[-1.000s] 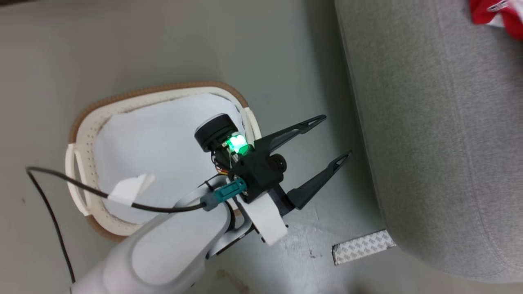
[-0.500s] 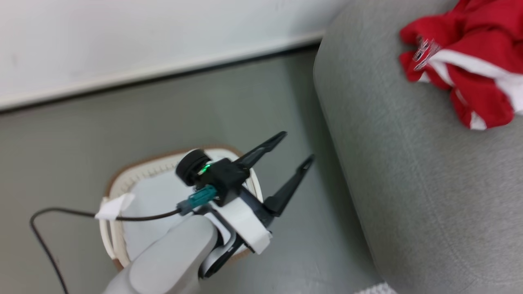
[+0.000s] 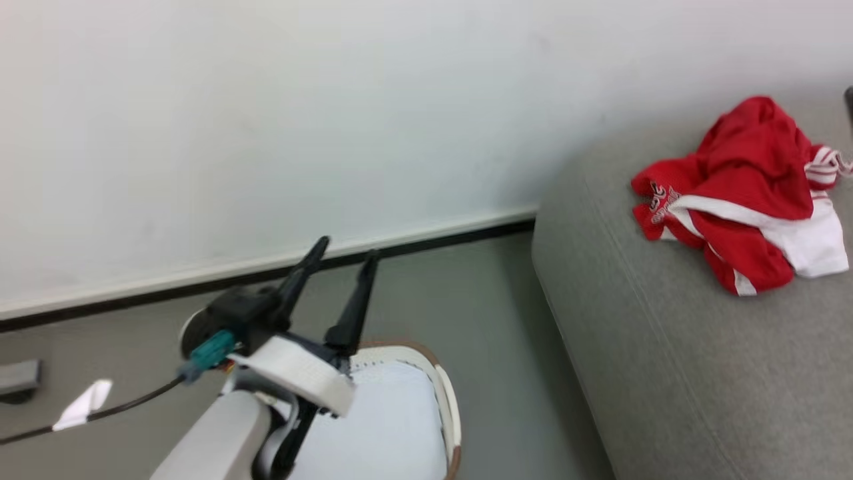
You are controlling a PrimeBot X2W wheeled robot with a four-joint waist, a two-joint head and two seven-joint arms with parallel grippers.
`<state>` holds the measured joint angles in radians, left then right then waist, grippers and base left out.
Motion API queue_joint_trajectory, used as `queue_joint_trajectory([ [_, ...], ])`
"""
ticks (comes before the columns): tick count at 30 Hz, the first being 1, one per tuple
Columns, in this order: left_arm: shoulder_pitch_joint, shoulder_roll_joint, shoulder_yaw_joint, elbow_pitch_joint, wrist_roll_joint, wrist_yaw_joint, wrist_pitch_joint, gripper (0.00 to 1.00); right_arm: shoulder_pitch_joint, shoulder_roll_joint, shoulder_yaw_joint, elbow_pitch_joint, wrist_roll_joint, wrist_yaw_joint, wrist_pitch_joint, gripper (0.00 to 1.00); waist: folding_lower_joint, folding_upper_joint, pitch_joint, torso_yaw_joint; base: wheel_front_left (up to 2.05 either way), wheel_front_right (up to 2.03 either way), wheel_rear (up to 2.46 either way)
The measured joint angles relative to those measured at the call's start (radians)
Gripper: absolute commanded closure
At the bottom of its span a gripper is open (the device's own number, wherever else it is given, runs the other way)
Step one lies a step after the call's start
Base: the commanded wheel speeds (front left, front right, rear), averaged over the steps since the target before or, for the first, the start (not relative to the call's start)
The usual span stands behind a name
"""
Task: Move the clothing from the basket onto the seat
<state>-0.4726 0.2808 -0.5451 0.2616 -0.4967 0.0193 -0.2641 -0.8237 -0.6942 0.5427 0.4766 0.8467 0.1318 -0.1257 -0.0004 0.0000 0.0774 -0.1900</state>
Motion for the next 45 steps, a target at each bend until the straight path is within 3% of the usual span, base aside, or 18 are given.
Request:
queue_joint_trajectory([
  [6, 0.114, 0.007, 0.153, -0.010, -0.002, 0.029, 0.000, 0.00, 0.177, 0.048, -0.071, -0.084, -0.016, 0.000, -0.068, 0.00, 0.0000, 0.0000, -0.071, 0.058, 0.00, 0.00, 0.00],
  [10, 0.199, 0.006, 0.275, -0.032, 0.014, 0.059, 0.000, 0.00, 0.300, 0.113, -0.121, -0.129, -0.072, 0.000, -0.092, 0.00, 0.0000, 0.0000, -0.097, 0.089, 0.00, 0.00, 0.00],
  [18, 0.338, -0.041, 0.415, -0.025, 0.097, 0.061, 0.000, 0.00, 0.542, 0.269, -0.226, -0.181, -0.170, 0.000, -0.122, 0.00, 0.0002, 0.0000, -0.107, 0.127, 0.00, 0.00, 0.00],
  [25, 0.404, -0.108, 0.495, 0.021, 0.162, 0.039, 0.000, 0.00, 0.661, 0.375, -0.277, -0.192, -0.240, 0.000, -0.136, 0.00, 0.0004, 0.0000, -0.113, 0.136, 0.00, 0.00, 0.00],
  [33, 0.425, -0.156, 0.568, 0.045, 0.227, -0.005, 0.000, 0.00, 0.699, 0.445, -0.295, -0.194, -0.319, 0.000, -0.137, 0.00, 0.0004, 0.0000, -0.118, 0.125, 0.00, 0.00, 0.00],
  [45, 0.421, -0.200, 0.638, 0.064, 0.286, -0.069, 0.000, 0.00, 0.702, 0.473, -0.288, -0.188, -0.345, 0.000, -0.137, 0.00, 0.0004, 0.0000, -0.119, 0.122, 0.00, 0.00, 0.00],
])
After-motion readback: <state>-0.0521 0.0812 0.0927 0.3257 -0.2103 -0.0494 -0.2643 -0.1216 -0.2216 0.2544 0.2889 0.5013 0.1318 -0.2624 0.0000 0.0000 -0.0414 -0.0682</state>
